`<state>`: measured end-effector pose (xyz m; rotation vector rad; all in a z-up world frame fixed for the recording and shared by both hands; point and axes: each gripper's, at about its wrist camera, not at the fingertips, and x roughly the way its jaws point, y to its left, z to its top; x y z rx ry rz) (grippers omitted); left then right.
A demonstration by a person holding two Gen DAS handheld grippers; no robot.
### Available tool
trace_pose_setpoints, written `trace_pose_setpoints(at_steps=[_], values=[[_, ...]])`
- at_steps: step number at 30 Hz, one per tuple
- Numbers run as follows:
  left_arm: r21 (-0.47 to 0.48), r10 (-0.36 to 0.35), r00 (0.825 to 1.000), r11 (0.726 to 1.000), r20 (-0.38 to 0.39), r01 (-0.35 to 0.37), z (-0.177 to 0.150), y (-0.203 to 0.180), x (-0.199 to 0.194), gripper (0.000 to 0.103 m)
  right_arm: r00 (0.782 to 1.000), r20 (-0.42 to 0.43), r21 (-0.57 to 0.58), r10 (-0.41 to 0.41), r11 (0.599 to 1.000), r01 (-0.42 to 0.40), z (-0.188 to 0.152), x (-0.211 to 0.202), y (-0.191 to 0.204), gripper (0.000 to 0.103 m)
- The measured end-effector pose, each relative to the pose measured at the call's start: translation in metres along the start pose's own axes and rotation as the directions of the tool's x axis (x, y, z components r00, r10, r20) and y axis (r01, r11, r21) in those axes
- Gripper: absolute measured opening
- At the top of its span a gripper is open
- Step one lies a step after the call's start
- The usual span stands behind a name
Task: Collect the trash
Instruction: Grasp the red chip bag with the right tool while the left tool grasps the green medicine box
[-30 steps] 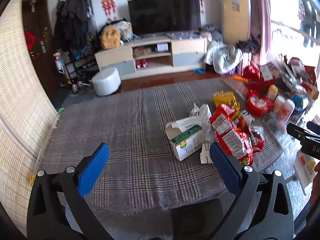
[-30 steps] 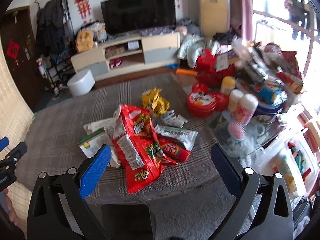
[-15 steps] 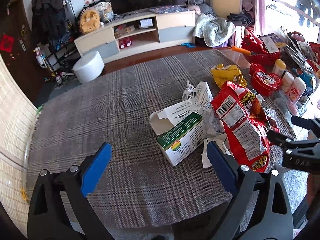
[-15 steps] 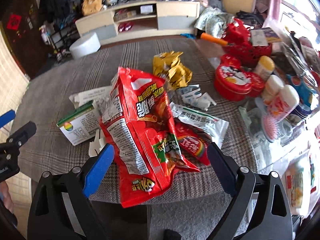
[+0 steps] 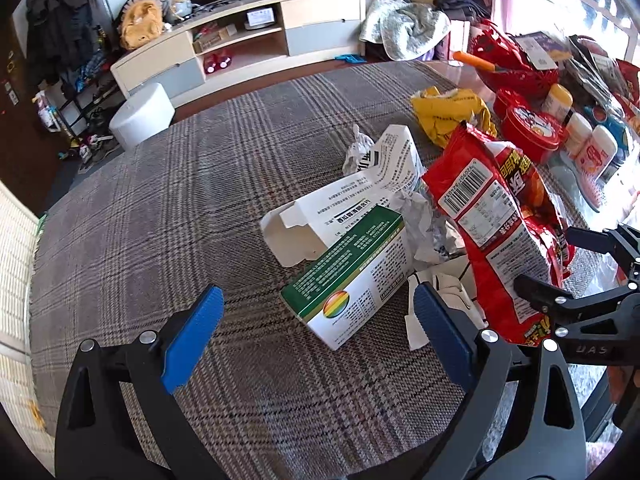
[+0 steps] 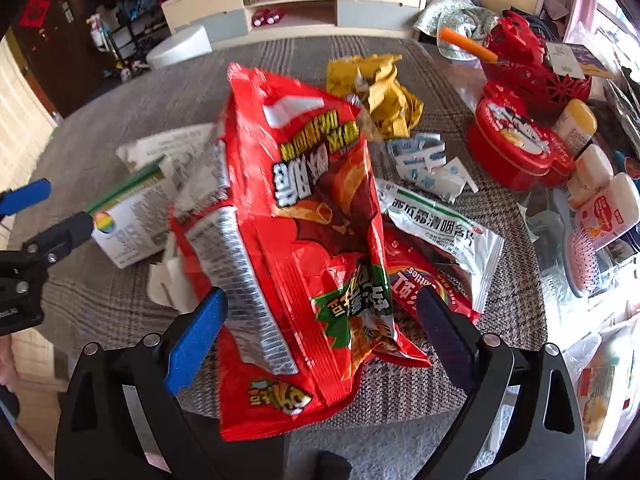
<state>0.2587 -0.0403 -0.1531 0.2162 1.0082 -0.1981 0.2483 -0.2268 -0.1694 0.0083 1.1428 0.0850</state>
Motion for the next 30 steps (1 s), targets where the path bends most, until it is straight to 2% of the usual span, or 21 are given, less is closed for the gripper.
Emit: trace_pose_setpoints(at_steps=[3, 7, 14, 16, 22, 27, 30], values=[[0.005, -0.005, 1.000, 1.000, -0.005, 0.005, 0.001, 0.003, 0.010, 0.091, 1.000, -0.007, 0.018, 0.008, 1.000, -0.008, -0.001, 0.009, -0.003, 0.091], [-0.003, -0.036, 0.999, 0.999, -0.002, 0.036, 0.004, 0.008, 0.023, 0.094, 1.000, -0.018, 0.031, 0.006, 1.000, -0.005, -0.001, 0.021, -0.008, 0.069], [0.022, -0.079, 0.997, 0.997, -0.022, 0.080, 0.005, 0.004, 0.042, 0.093, 0.999, 0.003, 0.065, 0.040, 0.997, -0.040, 0.005, 0.020, -0.014, 0.047], [0.035, -0.094, 0.995, 0.995, -0.031, 0.095, 0.004, -0.002, 0.045, 0.089, 0.999, 0.012, 0.072, 0.043, 0.996, -0.044, 0.007, 0.019, -0.014, 0.042], [0.068, -0.118, 0.992, 0.990, -0.050, 0.121, -0.001, -0.013, 0.043, 0.070, 0.998, 0.043, 0.068, 0.043, 0.997, -0.046, 0.008, 0.007, -0.013, 0.039], [0.074, -0.136, 0.989, 0.987, -0.051, 0.139, -0.007, -0.011, 0.035, 0.045, 0.997, 0.072, 0.079, 0.038, 0.996, -0.043, 0.009, -0.006, -0.014, 0.038], [0.091, -0.148, 0.987, 0.984, -0.065, 0.153, -0.010, -0.014, 0.032, 0.038, 0.996, 0.077, 0.079, 0.040, 0.996, -0.046, 0.007, -0.010, -0.013, 0.038]])
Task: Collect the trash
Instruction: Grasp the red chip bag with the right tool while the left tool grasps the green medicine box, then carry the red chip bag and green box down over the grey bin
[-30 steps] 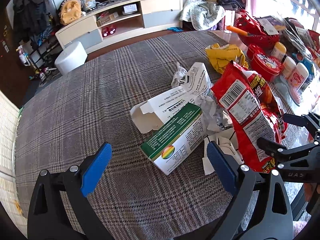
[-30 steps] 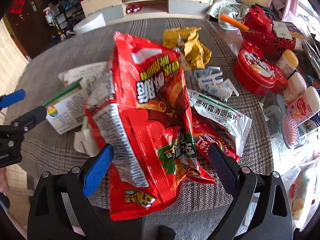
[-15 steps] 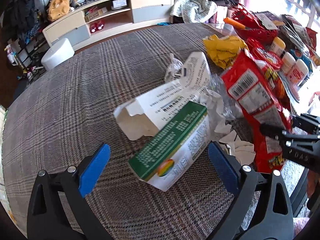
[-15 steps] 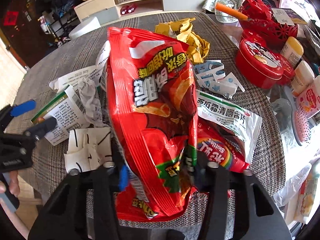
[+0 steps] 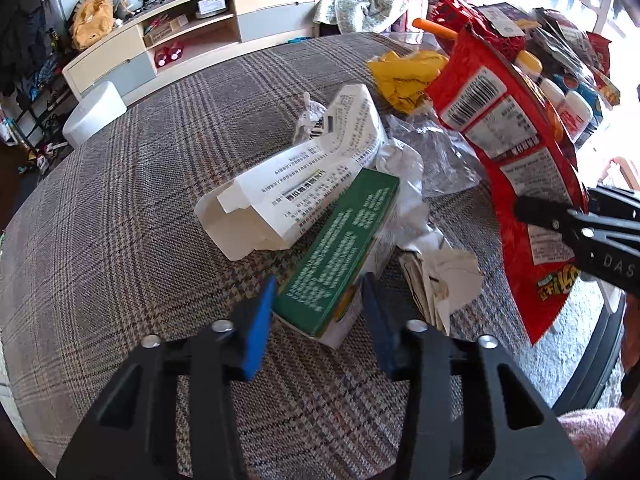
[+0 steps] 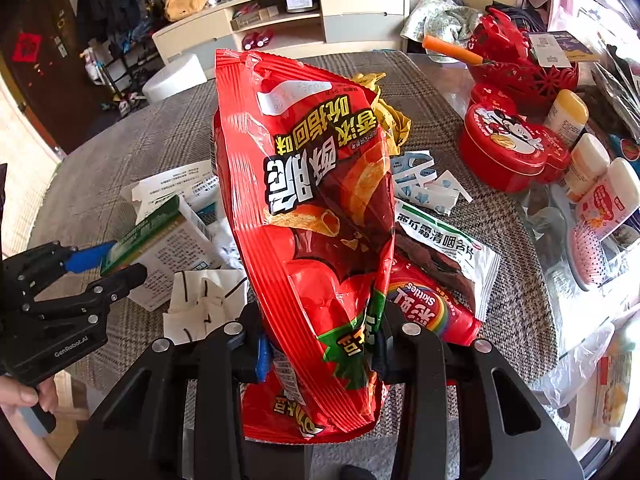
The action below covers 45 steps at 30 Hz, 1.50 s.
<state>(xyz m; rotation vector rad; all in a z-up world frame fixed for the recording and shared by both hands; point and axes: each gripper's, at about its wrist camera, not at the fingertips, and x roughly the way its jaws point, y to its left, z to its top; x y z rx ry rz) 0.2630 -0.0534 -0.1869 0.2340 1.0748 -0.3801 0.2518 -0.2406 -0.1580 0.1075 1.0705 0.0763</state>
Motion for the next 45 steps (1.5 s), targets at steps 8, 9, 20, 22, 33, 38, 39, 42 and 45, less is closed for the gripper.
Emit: trace_pose_setpoints(at_steps=[8, 9, 20, 22, 33, 38, 39, 42, 45], values=[[0.105, 0.048, 0.998, 0.993, -0.033, -0.044, -0.013, -0.038, 0.012, 0.027, 1.000, 0.011, 0.025, 0.012, 1.000, -0.013, -0.004, -0.011, -0.006, 0.038], [0.098, 0.041, 0.999, 0.994, -0.029, -0.038, -0.013, -0.039, 0.010, 0.025, 1.000, 0.016, 0.027, 0.014, 1.000, -0.014, -0.004, -0.014, -0.006, 0.037], [0.042, 0.146, 0.984, 0.988, 0.102, -0.151, -0.040, -0.040, -0.081, 0.022, 0.996, 0.077, 0.061, 0.053, 0.996, -0.057, -0.031, -0.061, -0.013, 0.024], [0.027, 0.141, 0.982, 0.989, 0.124, -0.146, -0.054, -0.044, -0.101, 0.022, 0.994, 0.090, 0.048, 0.060, 0.997, -0.064, -0.040, -0.073, -0.010, 0.024], [-0.061, 0.095, 0.979, 0.994, 0.180, -0.085, -0.156, -0.071, -0.147, 0.022, 0.986, 0.122, -0.012, 0.112, 0.994, -0.111, -0.124, -0.112, 0.010, 0.023], [-0.087, 0.087, 0.976, 0.994, 0.197, -0.071, -0.205, -0.087, -0.151, 0.022, 0.983, 0.113, -0.015, 0.147, 0.989, -0.146, -0.171, -0.116, 0.016, 0.023], [-0.095, 0.075, 0.976, 0.994, 0.203, -0.056, -0.215, -0.090, -0.151, 0.022, 0.982, 0.107, -0.017, 0.156, 0.988, -0.155, -0.180, -0.115, 0.018, 0.023], [-0.113, 0.056, 0.979, 0.993, 0.198, -0.034, -0.246, -0.097, -0.142, 0.022, 0.980, 0.069, -0.022, 0.188, 0.982, -0.187, -0.209, -0.109, 0.022, 0.023], [-0.142, 0.042, 0.986, 0.990, 0.160, -0.019, -0.269, -0.100, -0.122, 0.022, 0.978, 0.021, -0.008, 0.207, 0.978, -0.207, -0.231, -0.092, 0.022, 0.023]])
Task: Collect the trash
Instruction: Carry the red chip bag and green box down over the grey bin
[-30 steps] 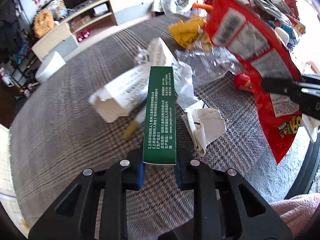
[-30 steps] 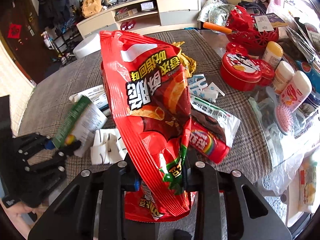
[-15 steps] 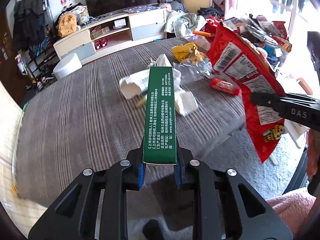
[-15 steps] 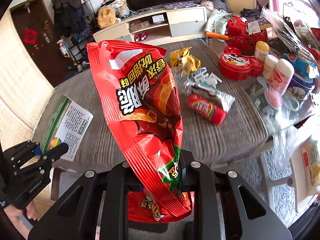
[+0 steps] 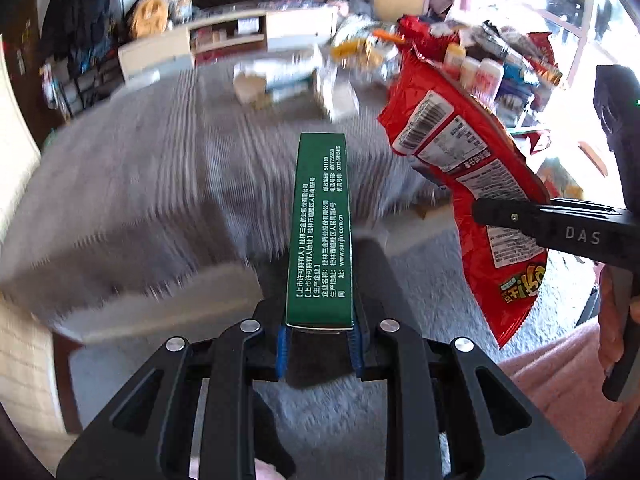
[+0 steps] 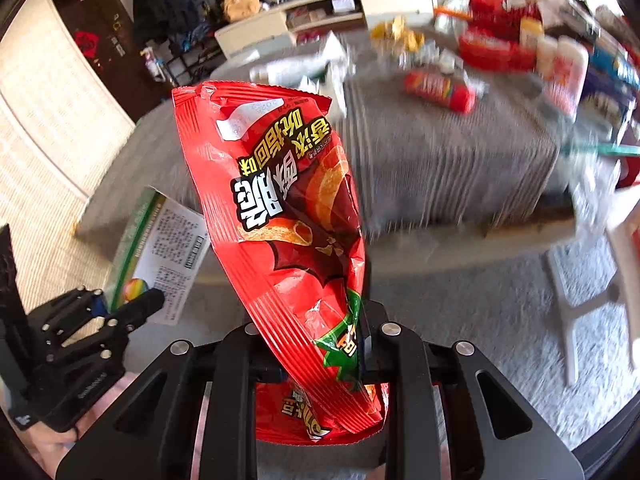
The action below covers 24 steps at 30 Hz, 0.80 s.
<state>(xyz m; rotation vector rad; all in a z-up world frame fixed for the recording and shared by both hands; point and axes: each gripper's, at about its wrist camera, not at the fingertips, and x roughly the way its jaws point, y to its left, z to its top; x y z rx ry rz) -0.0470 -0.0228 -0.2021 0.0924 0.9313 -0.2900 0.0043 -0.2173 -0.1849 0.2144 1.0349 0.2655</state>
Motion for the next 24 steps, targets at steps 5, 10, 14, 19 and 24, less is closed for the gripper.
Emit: trace_pose_setpoints(at_steps=[5, 10, 14, 19, 24], values=[[-0.039, -0.038, 0.993, 0.999, -0.116, 0.034, -0.031, 0.004, 0.047, 0.022, 0.996, -0.090, 0.021, -0.002, 1.000, 0.004, -0.025, 0.042, -0.005, 0.023], [-0.060, -0.063, 0.975, 0.997, -0.212, 0.051, -0.050, 0.009, 0.087, 0.022, 0.984, -0.175, 0.068, 0.014, 0.998, -0.003, -0.045, 0.087, -0.010, 0.023], [-0.087, -0.082, 0.959, 0.994, -0.271, 0.060, -0.061, 0.015, 0.117, 0.022, 0.979, -0.201, 0.101, 0.024, 0.995, -0.004, -0.044, 0.115, -0.015, 0.023], [-0.140, -0.119, 0.946, 0.987, -0.300, 0.080, -0.060, 0.023, 0.153, 0.022, 0.967, -0.246, 0.145, 0.071, 0.989, -0.036, -0.039, 0.150, -0.014, 0.023], [-0.133, -0.122, 0.943, 0.988, -0.311, 0.083, -0.061, 0.024, 0.173, 0.022, 0.965, -0.237, 0.185, 0.111, 0.980, -0.067, -0.036, 0.172, -0.015, 0.024]])
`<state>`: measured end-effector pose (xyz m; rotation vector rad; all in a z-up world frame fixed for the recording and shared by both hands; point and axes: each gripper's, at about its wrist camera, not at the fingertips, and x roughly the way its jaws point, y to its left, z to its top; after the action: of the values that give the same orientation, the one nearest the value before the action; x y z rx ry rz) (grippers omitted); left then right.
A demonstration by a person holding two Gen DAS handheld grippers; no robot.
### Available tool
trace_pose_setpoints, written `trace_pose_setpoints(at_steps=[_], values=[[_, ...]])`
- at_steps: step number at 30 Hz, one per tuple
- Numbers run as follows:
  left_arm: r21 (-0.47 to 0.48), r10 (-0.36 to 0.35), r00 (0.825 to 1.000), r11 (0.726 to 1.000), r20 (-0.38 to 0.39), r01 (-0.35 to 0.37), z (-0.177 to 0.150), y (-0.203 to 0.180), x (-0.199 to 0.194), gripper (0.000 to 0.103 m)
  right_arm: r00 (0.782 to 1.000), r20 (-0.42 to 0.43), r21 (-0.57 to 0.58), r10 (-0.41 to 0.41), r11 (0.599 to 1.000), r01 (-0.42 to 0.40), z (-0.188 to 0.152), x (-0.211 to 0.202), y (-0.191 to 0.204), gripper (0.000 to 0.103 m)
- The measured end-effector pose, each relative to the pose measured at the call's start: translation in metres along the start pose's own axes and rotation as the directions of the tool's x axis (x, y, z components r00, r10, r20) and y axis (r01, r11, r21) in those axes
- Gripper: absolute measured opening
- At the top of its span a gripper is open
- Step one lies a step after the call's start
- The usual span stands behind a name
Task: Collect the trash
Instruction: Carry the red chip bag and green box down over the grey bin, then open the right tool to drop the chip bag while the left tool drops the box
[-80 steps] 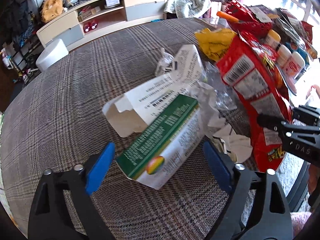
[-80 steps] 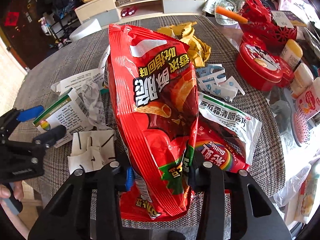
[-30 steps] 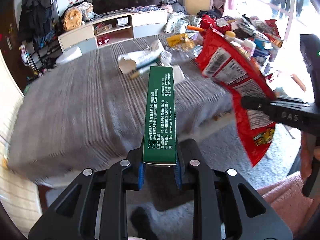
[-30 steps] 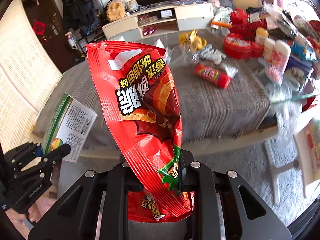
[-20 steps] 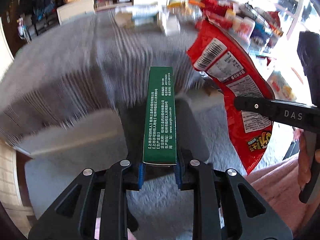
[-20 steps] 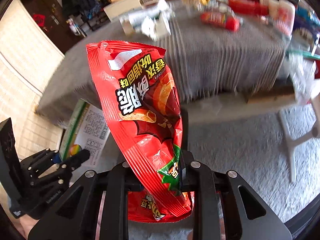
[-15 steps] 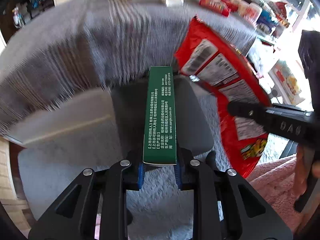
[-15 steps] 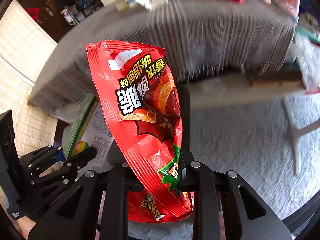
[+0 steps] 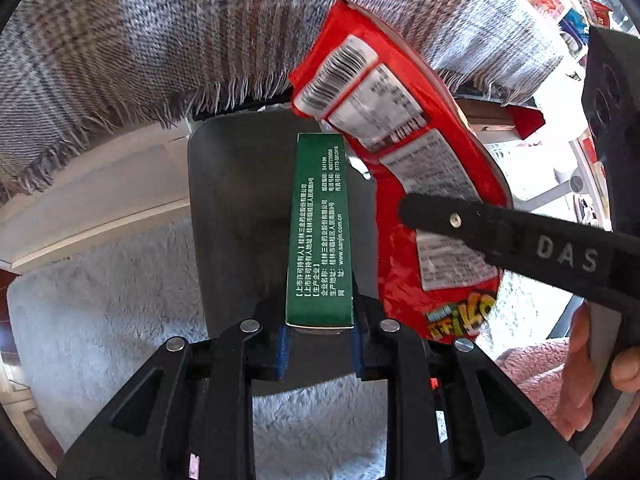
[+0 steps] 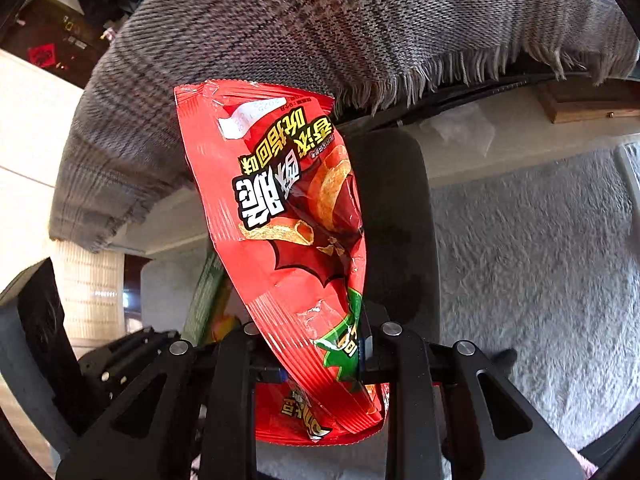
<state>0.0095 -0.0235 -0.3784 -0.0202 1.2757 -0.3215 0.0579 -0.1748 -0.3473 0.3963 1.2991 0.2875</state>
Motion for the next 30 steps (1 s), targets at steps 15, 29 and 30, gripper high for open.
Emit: trace_pose_setpoints(at_steps=[15, 29, 30], values=[[-0.016, 0.025, 0.999, 1.000, -0.020, -0.026, 0.000, 0.011, 0.007, 0.042, 0.999, -0.021, 0.059, 0.033, 0.998, -0.031, 0.011, 0.023, -0.003, 0.065], [-0.019, 0.060, 0.997, 0.998, 0.049, -0.059, -0.019, 0.018, -0.035, 0.053, 0.996, -0.036, 0.059, 0.084, 0.995, -0.082, 0.001, 0.013, 0.016, 0.075], [-0.022, 0.064, 0.996, 0.998, 0.056, -0.063, -0.021, 0.019, -0.038, 0.053, 0.996, -0.032, 0.052, 0.080, 0.996, -0.078, 0.000, 0.011, 0.018, 0.075]])
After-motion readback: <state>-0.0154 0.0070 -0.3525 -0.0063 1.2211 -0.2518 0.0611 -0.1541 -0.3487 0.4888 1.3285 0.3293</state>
